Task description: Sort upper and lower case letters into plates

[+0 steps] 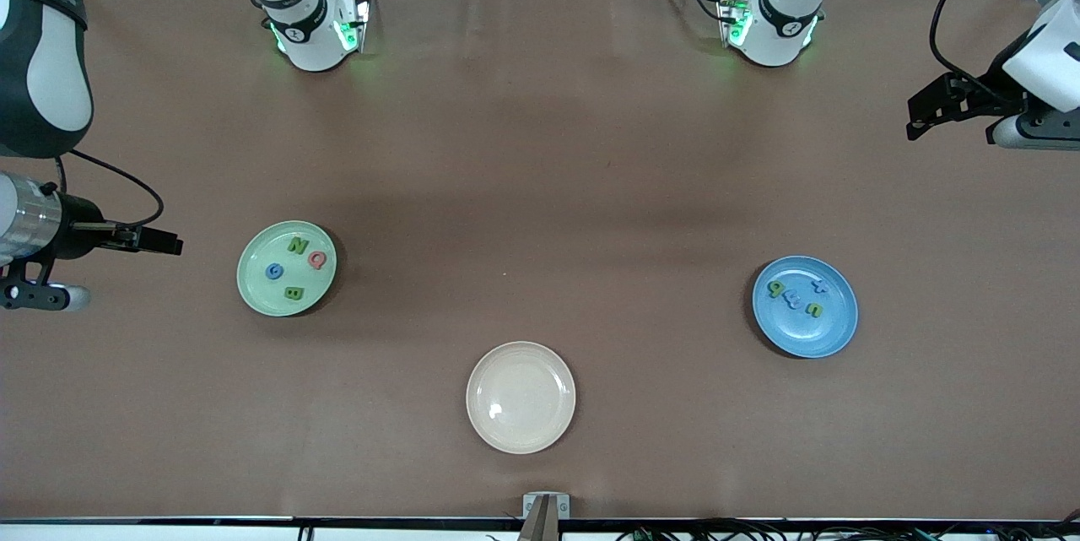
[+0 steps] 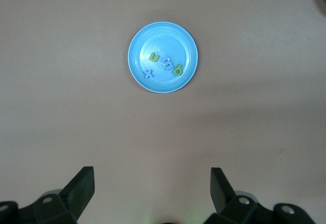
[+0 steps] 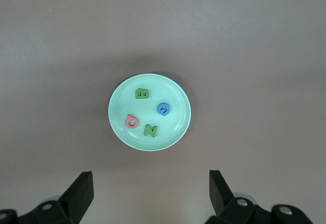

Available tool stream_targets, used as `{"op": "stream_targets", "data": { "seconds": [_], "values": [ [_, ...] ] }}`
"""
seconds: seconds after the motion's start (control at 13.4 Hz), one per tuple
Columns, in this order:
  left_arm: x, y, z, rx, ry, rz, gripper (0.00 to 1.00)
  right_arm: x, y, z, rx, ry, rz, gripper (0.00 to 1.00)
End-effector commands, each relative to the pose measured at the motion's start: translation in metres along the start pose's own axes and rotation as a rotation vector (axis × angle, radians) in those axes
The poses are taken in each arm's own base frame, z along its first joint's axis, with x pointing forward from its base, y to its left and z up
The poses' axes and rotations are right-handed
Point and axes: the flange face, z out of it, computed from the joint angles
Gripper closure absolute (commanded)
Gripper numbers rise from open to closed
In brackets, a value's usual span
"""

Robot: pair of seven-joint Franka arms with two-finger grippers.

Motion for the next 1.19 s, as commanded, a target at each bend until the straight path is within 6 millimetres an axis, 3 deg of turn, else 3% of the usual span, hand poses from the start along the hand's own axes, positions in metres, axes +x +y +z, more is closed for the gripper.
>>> {"op": "stream_targets", "data": {
  "seconds": [0.0, 0.07, 0.3, 0.74, 0.97, 1.12],
  "values": [
    [-0.003, 0.002, -0.002, 0.003, -0.005, 0.000, 0.00, -0.023, -0.016, -0.013, -0.012, 0.016, -0.061, 0.00],
    [-0.004, 0.003, -0.003, 0.002, -0.003, 0.000, 0.00, -0.031, -0.021, -0.020, -0.036, 0.030, -0.062, 0.00],
    [-0.006, 0.001, -0.007, 0.002, 0.000, 0.001, 0.00, -0.055, -0.009, -0.037, -0.035, 0.048, -0.002, 0.00],
    [0.000, 0.000, -0.017, -0.003, 0.023, 0.000, 0.00, -0.098, 0.002, -0.055, -0.028, 0.073, 0.016, 0.00],
    [-0.001, -0.001, -0.018, 0.001, 0.018, 0.001, 0.00, -0.107, 0.002, -0.069, -0.029, 0.067, 0.008, 0.00],
    [-0.006, -0.001, -0.017, 0.001, -0.012, -0.002, 0.00, -0.108, 0.011, -0.069, -0.026, 0.058, 0.024, 0.00]
  ]
}}
